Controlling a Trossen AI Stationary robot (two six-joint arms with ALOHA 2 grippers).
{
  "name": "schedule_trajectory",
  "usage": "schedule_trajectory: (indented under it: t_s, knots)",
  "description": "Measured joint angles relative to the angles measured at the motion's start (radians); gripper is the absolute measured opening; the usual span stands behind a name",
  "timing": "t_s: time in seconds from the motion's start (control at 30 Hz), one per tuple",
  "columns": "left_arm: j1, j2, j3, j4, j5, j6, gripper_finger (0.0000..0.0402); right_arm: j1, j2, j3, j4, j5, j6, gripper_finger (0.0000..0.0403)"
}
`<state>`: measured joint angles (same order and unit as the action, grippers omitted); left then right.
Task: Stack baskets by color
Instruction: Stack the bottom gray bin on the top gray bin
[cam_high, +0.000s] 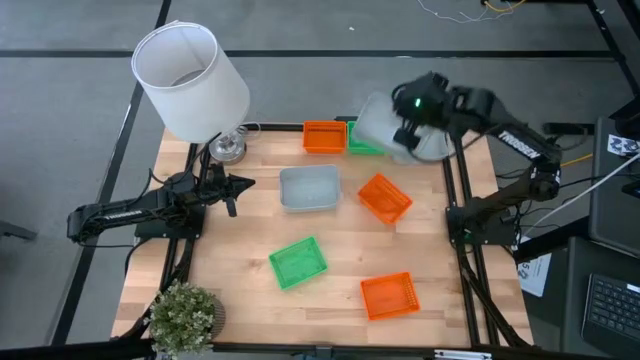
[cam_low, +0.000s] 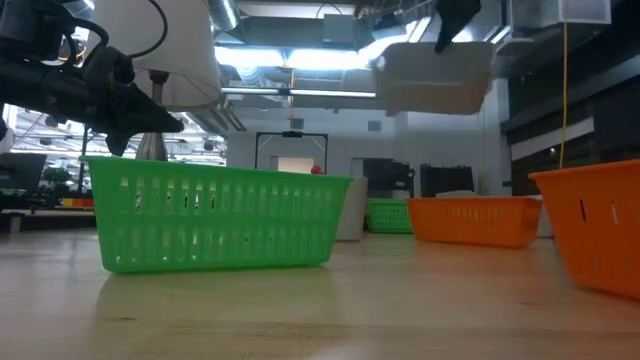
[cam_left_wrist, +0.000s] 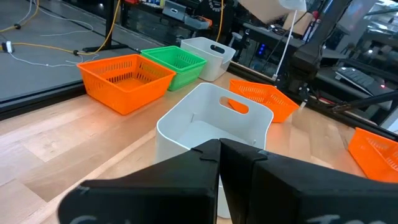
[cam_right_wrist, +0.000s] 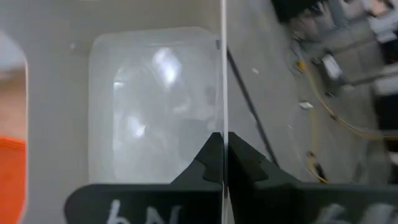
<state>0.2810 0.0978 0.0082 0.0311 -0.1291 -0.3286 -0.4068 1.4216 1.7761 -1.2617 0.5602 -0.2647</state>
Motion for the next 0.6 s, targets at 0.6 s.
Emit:
schedule_trajectory:
  t_s: [0.6]
  knots:
    - [0.000,0.000,0.000,0.003,-0.026,0.000,0.0000,-0.460,0.132,0.023,0.006,-0.227,-0.326,0.0000]
